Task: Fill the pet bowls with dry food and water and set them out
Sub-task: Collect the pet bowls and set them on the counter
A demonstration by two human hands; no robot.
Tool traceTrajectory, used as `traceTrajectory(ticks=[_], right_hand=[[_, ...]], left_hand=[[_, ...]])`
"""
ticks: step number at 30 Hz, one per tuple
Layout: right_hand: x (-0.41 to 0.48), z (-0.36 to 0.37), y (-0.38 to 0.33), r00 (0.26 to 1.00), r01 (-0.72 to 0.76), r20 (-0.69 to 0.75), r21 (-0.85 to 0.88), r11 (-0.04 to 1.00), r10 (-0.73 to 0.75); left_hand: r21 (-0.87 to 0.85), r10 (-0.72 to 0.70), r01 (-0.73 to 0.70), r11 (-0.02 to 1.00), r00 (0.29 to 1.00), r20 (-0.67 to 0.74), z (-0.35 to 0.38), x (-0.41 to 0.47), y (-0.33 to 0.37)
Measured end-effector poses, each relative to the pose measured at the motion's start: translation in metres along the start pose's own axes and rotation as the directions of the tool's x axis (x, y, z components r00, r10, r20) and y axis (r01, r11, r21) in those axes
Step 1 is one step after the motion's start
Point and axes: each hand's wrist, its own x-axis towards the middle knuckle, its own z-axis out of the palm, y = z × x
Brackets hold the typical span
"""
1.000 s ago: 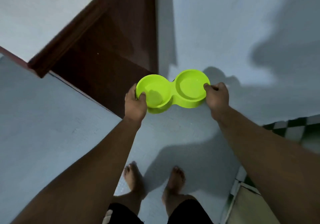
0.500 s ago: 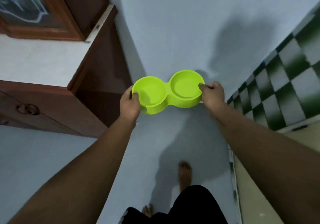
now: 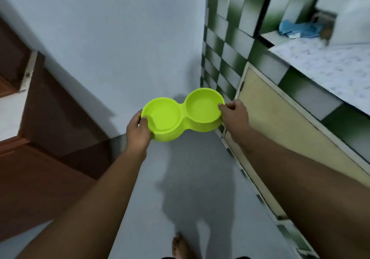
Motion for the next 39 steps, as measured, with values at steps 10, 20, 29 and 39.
traceTrajectory(ticks=[10,20,29,39], right_hand=[[-0.091,-0.215,0.07,0.958,-0.052,-0.28,0.055,0.997,0.065],[-0.206,-0.376,0.13,0.814,-0.132,-0.551,0.131,0.983,0.182],[-0.302,-0.471,0.16,0.537,-0.2,-0.796,0.204,0.958,0.281],[-0.376,-0.569,0.198,0.301,-0.236,-0.899,0.252,0.938,0.317]], left_hand=[[0.052,-0.024,0.011,0.999,0.966,0.257,0.104,-0.17,0.007],[0.144,0.02,-0.125,0.982,0.819,0.573,0.187,-0.299,-0.001],[0.144,0.016,-0.24,0.96,0.561,0.828,0.262,-0.397,0.007],[0.126,-0.026,-0.301,0.945,0.315,0.949,0.328,-0.515,-0.005]])
